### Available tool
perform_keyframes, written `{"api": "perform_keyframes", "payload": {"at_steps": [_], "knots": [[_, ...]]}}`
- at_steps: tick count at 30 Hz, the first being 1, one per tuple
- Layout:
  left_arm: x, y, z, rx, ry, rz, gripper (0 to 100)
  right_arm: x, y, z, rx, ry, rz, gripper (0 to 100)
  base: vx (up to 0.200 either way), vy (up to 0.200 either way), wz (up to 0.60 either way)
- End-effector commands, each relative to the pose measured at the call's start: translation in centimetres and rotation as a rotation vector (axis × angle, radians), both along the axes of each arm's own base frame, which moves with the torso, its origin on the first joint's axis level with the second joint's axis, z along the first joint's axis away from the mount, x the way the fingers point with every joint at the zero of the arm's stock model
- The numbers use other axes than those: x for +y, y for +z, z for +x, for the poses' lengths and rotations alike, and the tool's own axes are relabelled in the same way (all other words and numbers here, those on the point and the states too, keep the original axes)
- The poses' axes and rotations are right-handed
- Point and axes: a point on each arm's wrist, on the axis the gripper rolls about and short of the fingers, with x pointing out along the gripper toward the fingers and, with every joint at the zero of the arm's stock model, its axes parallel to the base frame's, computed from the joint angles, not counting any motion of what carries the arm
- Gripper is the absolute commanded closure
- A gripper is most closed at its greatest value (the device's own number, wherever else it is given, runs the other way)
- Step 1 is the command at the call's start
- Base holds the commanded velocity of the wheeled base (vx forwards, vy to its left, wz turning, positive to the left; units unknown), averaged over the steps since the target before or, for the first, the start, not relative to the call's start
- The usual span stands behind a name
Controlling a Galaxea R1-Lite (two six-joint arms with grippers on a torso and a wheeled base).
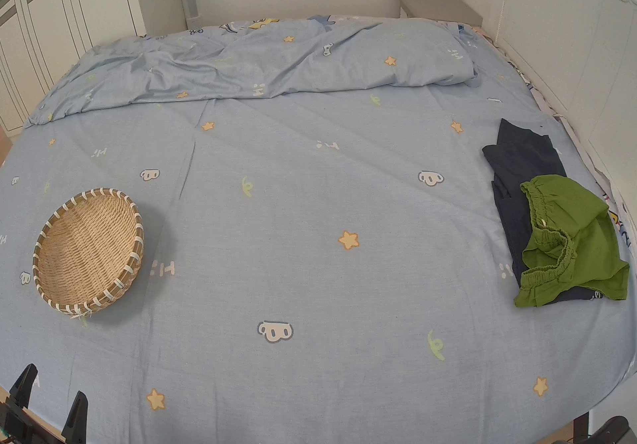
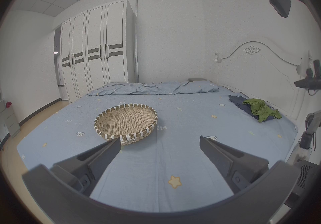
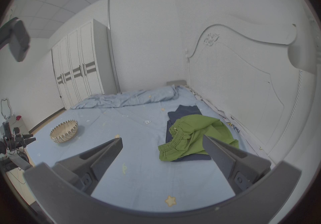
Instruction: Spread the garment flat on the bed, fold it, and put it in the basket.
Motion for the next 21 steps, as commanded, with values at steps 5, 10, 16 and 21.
{"api": "perform_keyframes", "payload": {"at_steps": [5, 10, 16, 21], "knots": [[0.0, -0.5, 0.0, -0.001, 0.001, 0.001, 0, -0.3, 4.3, 16.1, 0.525, -0.143, -0.078, 0, 0.0, 0.0, 0.0], [0.0, -0.5, 0.0, 0.001, 0.0, 0.0, 0, -0.5, 3.4, 23.0, 0.645, -0.15, -0.099, 0, 0.0, 0.0, 0.0], [0.0, -0.5, 0.0, 0.001, 0.0, 0.0, 0, -0.7, 1.2, 27.2, 0.729, -0.218, -0.125, 0, 0.0, 0.0, 0.0], [0.0, -0.5, 0.0, -0.001, 0.0, 0.0, 0, -0.8, -0.7, 29.2, 0.748, -0.305, -0.149, 0, 0.0, 0.0, 0.0]]}}
